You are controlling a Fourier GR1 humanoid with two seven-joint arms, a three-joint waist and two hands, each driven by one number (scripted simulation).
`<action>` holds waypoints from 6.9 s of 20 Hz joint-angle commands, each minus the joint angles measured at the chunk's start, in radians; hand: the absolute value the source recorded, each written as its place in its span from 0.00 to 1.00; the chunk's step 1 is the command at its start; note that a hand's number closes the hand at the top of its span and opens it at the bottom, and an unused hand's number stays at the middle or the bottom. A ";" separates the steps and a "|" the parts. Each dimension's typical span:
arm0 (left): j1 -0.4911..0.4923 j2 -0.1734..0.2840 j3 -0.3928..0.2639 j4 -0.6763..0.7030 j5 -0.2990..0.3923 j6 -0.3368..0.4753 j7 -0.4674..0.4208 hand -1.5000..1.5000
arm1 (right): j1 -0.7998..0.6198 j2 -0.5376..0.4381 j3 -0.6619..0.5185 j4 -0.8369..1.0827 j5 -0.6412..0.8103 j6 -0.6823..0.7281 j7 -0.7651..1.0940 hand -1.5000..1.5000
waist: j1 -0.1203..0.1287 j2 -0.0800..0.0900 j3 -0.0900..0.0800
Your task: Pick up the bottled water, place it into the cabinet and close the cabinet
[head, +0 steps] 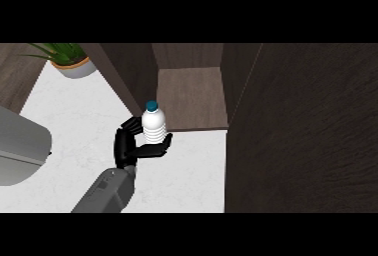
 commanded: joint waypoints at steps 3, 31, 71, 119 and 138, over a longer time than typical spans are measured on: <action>-0.305 0.015 -0.075 0.040 -0.111 0.102 0.124 1.00 | -0.022 -0.019 -0.021 -0.023 -0.056 0.023 0.018 0.00 | -0.061 0.017 -0.006; -0.416 0.096 -0.107 0.154 -0.156 0.237 0.210 0.00 | -0.047 -0.041 -0.030 0.004 -0.079 0.088 0.005 0.00 | -0.119 0.029 -0.011; -0.114 -0.052 -0.168 -0.314 0.053 -0.261 -0.049 0.00 | -0.033 0.011 0.028 -0.045 -0.034 0.008 0.091 0.00 | 0.033 -0.002 -0.011; 0.717 0.511 0.103 -1.085 0.387 -0.637 0.051 0.00 | -0.260 -0.276 0.618 -0.123 0.106 0.160 0.243 1.00 | 0.152 0.013 -0.025; 0.727 0.616 0.173 -1.097 0.439 -0.767 0.080 0.00 | -0.534 -0.341 0.484 -0.046 0.089 0.233 0.371 0.00 | 0.291 0.042 -0.035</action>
